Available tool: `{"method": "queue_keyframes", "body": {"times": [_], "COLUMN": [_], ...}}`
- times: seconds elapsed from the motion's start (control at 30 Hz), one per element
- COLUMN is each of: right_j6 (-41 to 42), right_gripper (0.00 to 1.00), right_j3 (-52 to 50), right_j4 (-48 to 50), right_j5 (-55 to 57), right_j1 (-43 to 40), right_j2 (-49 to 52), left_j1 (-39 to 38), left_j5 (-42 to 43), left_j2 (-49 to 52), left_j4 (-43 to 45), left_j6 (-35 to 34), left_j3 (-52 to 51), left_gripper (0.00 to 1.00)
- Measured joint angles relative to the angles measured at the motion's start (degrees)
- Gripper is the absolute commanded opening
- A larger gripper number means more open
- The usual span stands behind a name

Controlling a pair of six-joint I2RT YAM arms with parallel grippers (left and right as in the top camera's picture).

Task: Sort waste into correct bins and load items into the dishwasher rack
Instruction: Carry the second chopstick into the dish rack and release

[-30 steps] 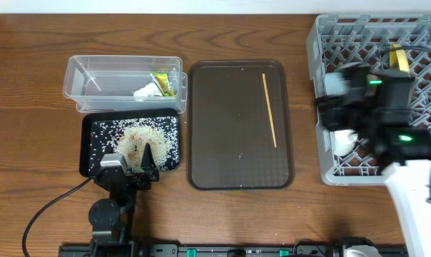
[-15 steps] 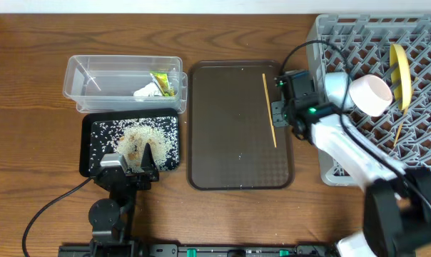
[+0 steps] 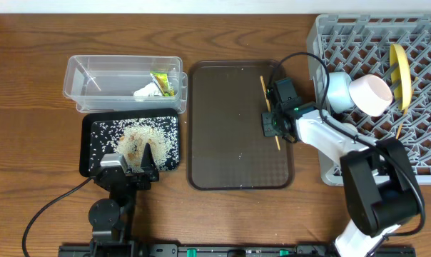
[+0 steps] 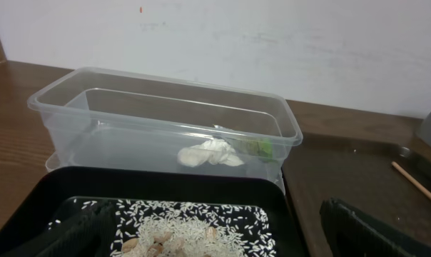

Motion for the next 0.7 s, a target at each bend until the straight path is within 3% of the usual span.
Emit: {"method": "queue_keyframes", "body": {"times": [0.1, 0.33, 0.5, 0.7], "right_j6": [0.1, 0.2, 0.2, 0.5], "right_gripper": [0.01, 0.01, 0.01, 0.01], "right_j3": [-0.1, 1.0, 1.4, 1.4], "right_j4": [-1.9, -3.0, -5.6, -7.8], "right_j5": [0.4, 8.2, 14.9, 16.2], "right_j1": [-0.3, -7.7, -21.5, -38.4], "right_j2": [-4.9, -27.7, -37.0, -36.8], "left_j1": [0.0, 0.0, 0.0, 0.0], "left_j5": [0.0, 0.0, 0.0, 0.0], "left_j2": [0.0, 0.0, 0.0, 0.0], "left_j4": [0.0, 0.0, 0.0, 0.0], "left_j6": [0.0, 0.0, 0.0, 0.0], "left_j3": [0.0, 0.0, 0.0, 0.0], "left_gripper": [0.93, 0.93, 0.93, 0.93]}}
